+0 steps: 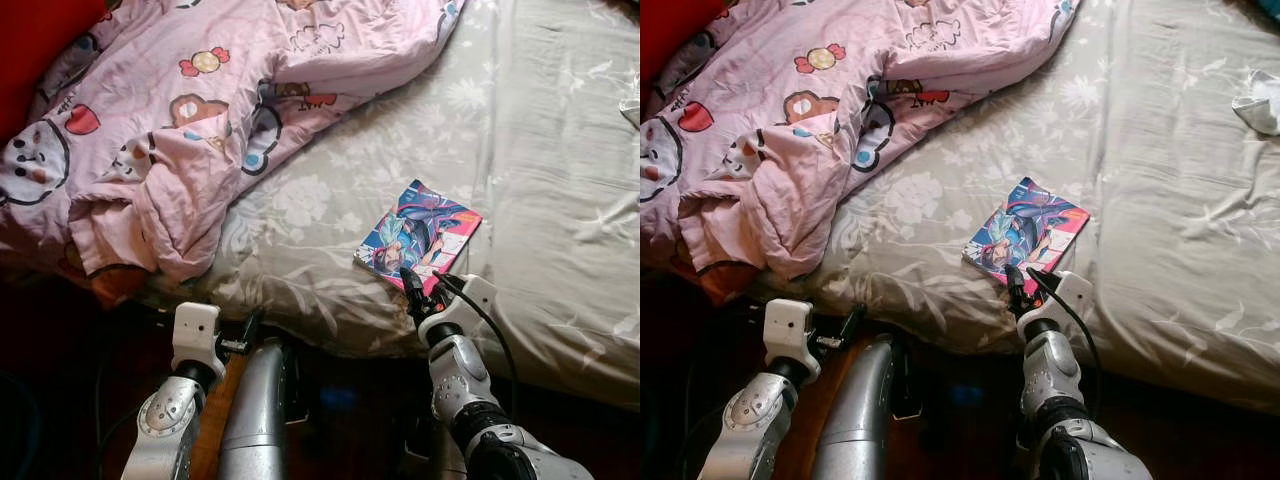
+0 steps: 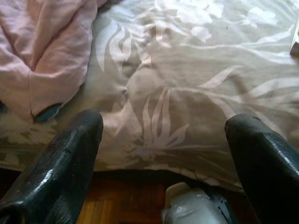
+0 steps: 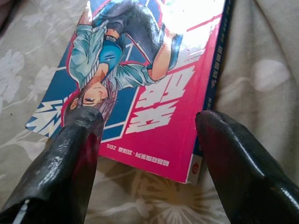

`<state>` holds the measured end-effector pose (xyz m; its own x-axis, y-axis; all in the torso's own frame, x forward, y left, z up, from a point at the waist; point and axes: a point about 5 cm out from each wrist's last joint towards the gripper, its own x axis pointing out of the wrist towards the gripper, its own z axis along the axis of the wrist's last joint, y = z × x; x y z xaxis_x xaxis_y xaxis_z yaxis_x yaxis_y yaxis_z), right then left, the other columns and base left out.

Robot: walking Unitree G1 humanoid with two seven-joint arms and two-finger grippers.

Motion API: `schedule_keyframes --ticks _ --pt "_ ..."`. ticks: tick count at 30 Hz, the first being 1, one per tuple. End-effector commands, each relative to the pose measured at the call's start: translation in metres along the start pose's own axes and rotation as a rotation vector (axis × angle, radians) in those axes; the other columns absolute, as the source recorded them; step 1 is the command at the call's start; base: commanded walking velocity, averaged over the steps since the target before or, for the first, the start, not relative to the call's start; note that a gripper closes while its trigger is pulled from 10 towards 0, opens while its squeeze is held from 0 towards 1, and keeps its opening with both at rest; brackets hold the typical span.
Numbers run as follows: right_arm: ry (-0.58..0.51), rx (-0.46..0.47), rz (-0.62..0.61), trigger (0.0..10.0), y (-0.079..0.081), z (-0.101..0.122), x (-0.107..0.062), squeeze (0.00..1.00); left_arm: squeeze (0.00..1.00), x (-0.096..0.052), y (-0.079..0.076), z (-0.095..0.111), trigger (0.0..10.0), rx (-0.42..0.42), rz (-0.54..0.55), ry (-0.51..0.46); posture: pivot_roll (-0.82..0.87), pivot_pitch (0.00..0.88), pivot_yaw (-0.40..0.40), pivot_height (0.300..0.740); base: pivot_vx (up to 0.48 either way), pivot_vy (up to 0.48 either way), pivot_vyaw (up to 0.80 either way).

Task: Clean up the room

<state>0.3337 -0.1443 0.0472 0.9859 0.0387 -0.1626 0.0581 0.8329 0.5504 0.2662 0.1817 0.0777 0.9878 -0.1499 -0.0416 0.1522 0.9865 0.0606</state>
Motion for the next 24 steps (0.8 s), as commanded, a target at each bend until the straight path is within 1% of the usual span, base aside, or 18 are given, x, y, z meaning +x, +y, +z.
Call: schedule_keyframes --ticks 1,6,13,24 --pt "0.065 0.033 -0.049 10.0 -0.010 -0.018 -0.010 0.00 0.00 -0.008 0.004 -0.006 10.0 0.008 0.006 0.035 0.26 0.399 0.080 0.599 0.000 0.000 0.00" --pt "0.065 0.043 -0.059 10.0 -0.012 -0.019 -0.011 0.00 0.00 -0.009 0.005 -0.005 10.0 0.010 0.007 0.039 0.26 0.405 0.082 0.599 0.000 0.000 0.00" --pt "0.094 0.063 -0.097 10.0 -0.021 -0.026 -0.017 0.00 0.00 -0.011 0.004 -0.005 10.0 0.014 0.005 0.045 0.27 0.416 0.089 0.599 0.000 0.000 0.00" --pt "0.098 0.083 -0.078 10.0 -0.018 -0.028 -0.016 0.00 0.00 -0.013 0.005 -0.004 10.0 0.018 0.007 0.050 0.28 0.424 0.095 0.599 0.000 0.000 0.00"
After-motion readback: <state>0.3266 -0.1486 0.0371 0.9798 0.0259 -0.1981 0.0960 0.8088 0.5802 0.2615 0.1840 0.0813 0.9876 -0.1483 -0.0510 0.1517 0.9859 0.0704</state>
